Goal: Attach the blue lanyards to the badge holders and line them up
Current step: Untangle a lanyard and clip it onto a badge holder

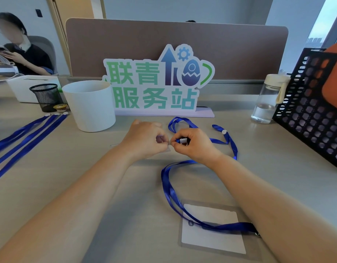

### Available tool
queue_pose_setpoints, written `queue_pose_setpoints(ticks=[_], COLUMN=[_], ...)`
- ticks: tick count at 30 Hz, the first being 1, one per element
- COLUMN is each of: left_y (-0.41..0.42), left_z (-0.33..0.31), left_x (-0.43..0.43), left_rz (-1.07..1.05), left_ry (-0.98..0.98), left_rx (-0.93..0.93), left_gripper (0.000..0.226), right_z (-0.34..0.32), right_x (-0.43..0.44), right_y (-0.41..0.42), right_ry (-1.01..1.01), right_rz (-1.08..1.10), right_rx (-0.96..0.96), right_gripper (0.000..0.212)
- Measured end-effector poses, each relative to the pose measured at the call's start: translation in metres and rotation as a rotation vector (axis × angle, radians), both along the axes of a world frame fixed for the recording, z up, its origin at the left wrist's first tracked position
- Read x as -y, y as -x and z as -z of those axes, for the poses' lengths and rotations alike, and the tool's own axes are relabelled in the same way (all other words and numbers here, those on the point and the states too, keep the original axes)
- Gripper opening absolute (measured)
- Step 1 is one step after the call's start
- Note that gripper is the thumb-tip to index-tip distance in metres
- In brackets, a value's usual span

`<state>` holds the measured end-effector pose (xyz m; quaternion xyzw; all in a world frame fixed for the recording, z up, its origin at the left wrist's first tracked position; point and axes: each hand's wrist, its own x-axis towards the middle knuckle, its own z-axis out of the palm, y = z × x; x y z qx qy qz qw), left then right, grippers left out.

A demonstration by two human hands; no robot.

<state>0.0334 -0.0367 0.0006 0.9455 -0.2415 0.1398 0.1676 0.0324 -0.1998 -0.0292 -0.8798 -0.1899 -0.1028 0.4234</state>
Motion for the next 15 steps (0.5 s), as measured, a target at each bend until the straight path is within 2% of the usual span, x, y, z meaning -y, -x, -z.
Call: queue_pose_setpoints(ticks=[5, 10, 12, 15], left_y=[-0.002, -0.003, -0.002, 0.0], left_z=[-0.001, -0.016, -0.022, -0.025], left_x=[-0.003, -0.016, -0.023, -0.028], left_rz=[0.025, 0.046, 0.032, 0.021], left_ry=[0.032, -0.018, -0.023, -0.008], left_rx=[-0.036, -0.192, -0.247, -0.333], left_gripper=[0.008, 0.019, 0.02, 0.019], right_z=[-0.002, -0.003, -0.004, -0.008], right_x=[0.002, 0.008, 0.012, 0.015], right_y=[-0.002, -0.004, -0.006, -0.006], right_ry=[-0.046, -0.049, -0.049, -0.026], right_rz=[-0.004, -0.023, -0.035, -0.082], right_rx=[-0.027, -0.069, -0.122, -0.172], right_gripper=[0.006, 0.004, 0.009, 0.005])
